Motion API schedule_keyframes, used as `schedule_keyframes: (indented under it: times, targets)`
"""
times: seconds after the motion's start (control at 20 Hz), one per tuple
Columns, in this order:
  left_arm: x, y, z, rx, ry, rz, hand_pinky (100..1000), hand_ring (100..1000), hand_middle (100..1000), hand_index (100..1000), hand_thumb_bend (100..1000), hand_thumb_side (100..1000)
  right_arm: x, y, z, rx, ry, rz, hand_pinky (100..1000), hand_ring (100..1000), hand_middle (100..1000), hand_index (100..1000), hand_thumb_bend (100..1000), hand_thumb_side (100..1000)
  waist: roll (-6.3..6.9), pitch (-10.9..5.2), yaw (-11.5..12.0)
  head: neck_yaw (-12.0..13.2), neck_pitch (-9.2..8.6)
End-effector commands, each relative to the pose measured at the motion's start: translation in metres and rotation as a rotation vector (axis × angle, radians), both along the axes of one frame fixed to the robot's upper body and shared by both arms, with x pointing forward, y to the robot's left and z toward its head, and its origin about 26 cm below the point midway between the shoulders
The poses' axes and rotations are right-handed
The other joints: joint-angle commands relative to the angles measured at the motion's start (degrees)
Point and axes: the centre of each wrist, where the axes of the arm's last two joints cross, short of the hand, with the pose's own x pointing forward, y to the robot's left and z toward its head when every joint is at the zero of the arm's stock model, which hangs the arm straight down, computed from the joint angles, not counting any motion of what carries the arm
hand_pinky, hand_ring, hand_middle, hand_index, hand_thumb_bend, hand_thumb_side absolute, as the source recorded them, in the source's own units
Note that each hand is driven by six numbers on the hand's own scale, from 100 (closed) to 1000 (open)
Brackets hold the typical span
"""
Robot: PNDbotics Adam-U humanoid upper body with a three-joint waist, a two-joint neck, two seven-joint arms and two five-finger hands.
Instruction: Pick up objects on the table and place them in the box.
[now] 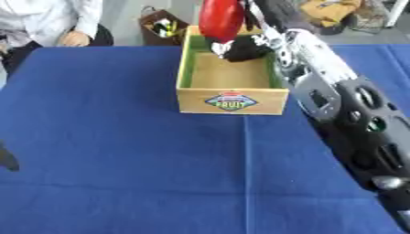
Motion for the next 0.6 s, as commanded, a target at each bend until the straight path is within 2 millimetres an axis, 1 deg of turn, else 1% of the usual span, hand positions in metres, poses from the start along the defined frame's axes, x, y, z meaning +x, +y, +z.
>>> schedule_keyframes:
  times: [0.05, 0.35, 0.6]
  targets:
    - [-0.001, -0.001, 0.006, 0.013, -0.024, -0.011, 325, 371, 482, 772, 374, 658, 0.008, 0.003, 0.009, 0.004, -0.033, -0.036, 741, 796, 310, 477, 100, 459, 0.19, -0.90, 0.3, -0.8, -0.35]
    - [-0.001, -0.001, 0.006, 0.014, -0.024, -0.015, 325, 371, 482, 771, 373, 656, 0.024, 0.005, 0.003, -0.051, 0.025, -0.113, 740, 798, 331, 488, 100, 481, 0.10, -0.63, 0.7, -1.7, -0.62]
    - [0.000, -0.002, 0.007, 0.015, -0.024, -0.020, 325, 370, 482, 771, 374, 655, 0.030, 0.008, -0.002, -0.111, 0.102, -0.157, 746, 811, 394, 515, 100, 494, 0.09, -0.57, 0.8, -1.8, -0.74]
